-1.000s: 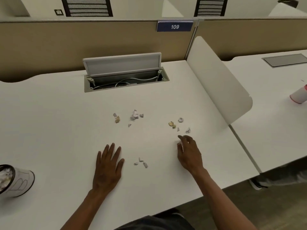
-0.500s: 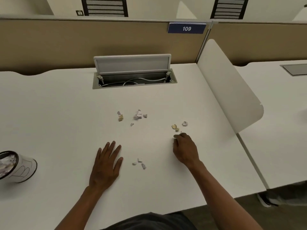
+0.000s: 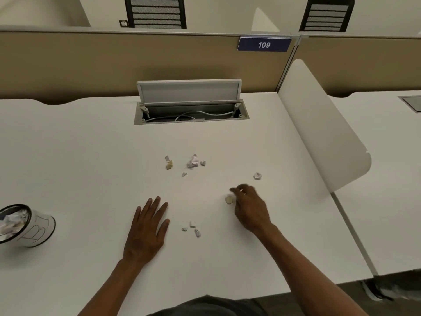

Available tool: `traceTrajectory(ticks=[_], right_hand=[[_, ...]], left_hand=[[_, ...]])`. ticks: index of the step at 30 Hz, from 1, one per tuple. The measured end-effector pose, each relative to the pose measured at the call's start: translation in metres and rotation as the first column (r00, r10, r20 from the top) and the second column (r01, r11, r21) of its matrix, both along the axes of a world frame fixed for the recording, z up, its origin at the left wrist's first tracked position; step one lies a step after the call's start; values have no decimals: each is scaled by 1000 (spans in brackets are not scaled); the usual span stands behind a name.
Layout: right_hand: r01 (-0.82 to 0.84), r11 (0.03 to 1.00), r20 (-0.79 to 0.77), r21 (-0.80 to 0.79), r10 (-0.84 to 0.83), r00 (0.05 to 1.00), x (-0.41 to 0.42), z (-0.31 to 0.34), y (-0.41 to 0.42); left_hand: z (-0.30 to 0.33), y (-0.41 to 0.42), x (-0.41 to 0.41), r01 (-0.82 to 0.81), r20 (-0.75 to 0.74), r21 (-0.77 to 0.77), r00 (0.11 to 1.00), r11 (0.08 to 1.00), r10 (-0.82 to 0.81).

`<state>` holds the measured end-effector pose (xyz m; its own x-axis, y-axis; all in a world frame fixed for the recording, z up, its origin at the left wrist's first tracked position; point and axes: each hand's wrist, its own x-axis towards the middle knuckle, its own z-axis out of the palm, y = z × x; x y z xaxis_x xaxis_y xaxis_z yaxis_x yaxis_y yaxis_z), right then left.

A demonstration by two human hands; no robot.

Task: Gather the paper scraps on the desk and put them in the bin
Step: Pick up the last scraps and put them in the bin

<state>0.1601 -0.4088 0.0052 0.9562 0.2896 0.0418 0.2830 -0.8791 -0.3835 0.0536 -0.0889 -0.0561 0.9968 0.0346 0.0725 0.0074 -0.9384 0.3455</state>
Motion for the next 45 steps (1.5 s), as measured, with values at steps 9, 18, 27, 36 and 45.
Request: traceTrajectory(ticks=[9,18,27,36,45], right_hand=[[155,974,-121,-167,-176,977,48,3,-27],[-85,992,-122,-98,73,990,-35,3,-1],[254,941,-218,-222,-302,928,-34,10,-35],[49,998,-226,-50,-60,972,-37,13,15],[-241,959,-214,-150,206,955,-30,11,32]], left_hand=[[8,-3,0,-4,-18,-28,1000,1000,3],[14,-36,-3,-138,-95,-46,987,989,133],[13,-36,-6,-110,-38,-47,993,993,108],[19,-67,-30,-1,13,-198,1000,980,4],[29,-80,-7,-19,-166,-408,985,913,-54]])
